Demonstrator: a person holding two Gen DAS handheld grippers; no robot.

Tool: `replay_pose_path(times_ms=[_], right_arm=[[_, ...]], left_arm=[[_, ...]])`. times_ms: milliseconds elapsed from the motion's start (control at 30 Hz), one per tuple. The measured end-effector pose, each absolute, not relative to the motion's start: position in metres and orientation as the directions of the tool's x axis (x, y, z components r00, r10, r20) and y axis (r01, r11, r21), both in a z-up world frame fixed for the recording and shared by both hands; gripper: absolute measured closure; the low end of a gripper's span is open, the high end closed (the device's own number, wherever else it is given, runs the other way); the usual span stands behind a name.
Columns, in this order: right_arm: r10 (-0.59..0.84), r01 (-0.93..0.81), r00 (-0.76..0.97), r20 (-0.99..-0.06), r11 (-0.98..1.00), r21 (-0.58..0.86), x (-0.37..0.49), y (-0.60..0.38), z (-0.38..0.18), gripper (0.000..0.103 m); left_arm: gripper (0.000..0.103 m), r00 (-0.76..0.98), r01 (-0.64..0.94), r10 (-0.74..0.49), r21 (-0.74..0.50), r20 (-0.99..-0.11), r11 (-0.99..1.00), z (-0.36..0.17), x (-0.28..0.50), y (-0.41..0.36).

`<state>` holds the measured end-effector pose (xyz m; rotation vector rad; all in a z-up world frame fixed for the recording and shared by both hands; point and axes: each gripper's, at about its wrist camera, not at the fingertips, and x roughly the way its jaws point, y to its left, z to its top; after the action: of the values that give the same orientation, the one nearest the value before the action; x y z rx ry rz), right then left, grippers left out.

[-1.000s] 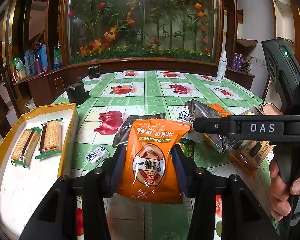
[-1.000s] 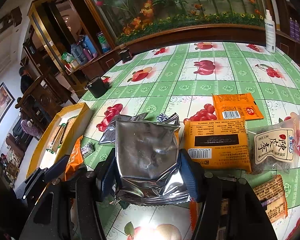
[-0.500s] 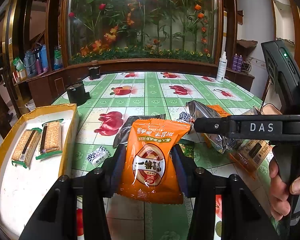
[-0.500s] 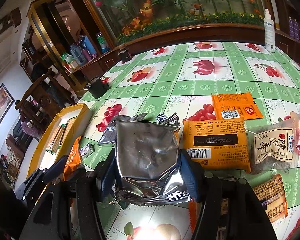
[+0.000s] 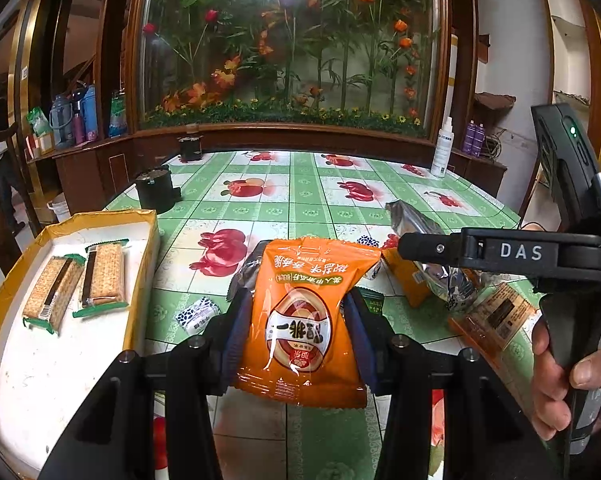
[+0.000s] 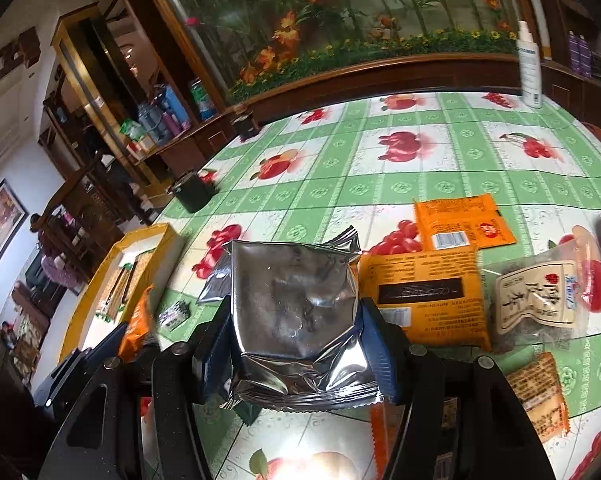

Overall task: Organize snacks
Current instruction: 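Carry the orange bag and silver packet over the white tray with both tools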

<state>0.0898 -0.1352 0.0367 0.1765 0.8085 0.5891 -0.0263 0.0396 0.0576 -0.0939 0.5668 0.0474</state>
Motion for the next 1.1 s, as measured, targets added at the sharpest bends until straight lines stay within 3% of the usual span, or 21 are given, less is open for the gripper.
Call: replay_pose_path(times_ms=[367, 667, 1100], right_arm=[[0.552, -0.401, 0.572, -0.607, 0.834, 0.38, 0.075, -0.123, 0.045, 0.038], [0.612, -0.483, 0.53, -0.587, 0.787, 0.384, 0.042, -0.062, 0.053, 0.038], [0.683, -0.629, 0.405, -0.608, 0.691, 0.358, 0.004, 0.043, 0.061, 0.038]], left_arm=[[0.057, 0.861, -0.056, -0.043, -0.178, -0.506, 0.982, 0.09, -0.049, 0.068], [0.057, 0.877, -0.145, 0.023, -0.219, -0.479, 0.965, 0.104, -0.077, 0.129], [0.057, 0.819, -0.298, 0.093, -0.28, -0.566, 0.913, 0.068, -0.106, 0.217]])
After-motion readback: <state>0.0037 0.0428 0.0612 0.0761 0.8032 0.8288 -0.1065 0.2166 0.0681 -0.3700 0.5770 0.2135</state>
